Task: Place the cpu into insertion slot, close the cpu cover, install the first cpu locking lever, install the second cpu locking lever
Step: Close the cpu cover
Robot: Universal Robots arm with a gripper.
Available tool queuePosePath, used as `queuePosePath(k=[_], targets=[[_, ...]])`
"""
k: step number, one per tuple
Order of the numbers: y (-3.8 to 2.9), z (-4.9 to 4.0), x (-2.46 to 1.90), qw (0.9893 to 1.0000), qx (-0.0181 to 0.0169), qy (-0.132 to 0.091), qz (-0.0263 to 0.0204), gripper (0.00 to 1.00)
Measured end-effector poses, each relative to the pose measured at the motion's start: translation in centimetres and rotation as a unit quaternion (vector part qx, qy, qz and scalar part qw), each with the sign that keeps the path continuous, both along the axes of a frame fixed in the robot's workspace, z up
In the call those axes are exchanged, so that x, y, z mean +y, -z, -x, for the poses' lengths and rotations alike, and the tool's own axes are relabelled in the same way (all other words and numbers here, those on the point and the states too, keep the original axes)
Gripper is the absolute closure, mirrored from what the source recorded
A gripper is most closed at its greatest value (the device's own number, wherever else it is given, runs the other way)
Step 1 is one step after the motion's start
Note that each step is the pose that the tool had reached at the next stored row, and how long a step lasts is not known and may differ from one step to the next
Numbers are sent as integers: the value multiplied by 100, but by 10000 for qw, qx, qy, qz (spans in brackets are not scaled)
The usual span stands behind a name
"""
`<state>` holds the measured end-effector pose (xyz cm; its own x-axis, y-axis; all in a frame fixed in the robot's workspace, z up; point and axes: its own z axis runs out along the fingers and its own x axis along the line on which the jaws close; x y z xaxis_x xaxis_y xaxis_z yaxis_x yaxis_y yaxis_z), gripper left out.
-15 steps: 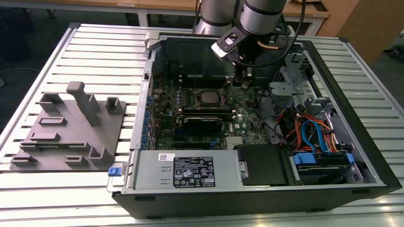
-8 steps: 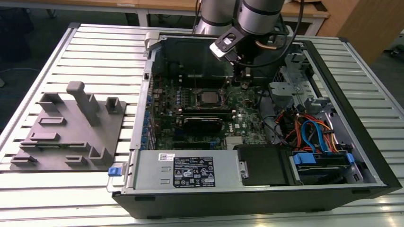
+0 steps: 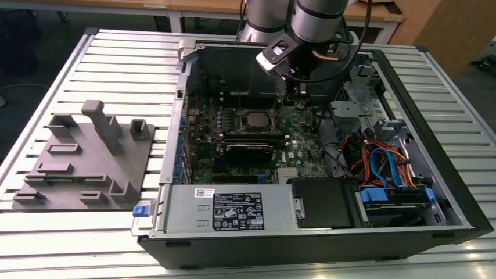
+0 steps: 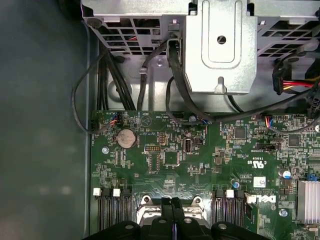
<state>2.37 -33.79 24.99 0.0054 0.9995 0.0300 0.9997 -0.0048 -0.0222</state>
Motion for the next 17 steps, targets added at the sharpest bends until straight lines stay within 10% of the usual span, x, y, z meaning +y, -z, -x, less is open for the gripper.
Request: queuePosePath(k=[17], targets=[[4,36,0,10000,0,0,0,90]])
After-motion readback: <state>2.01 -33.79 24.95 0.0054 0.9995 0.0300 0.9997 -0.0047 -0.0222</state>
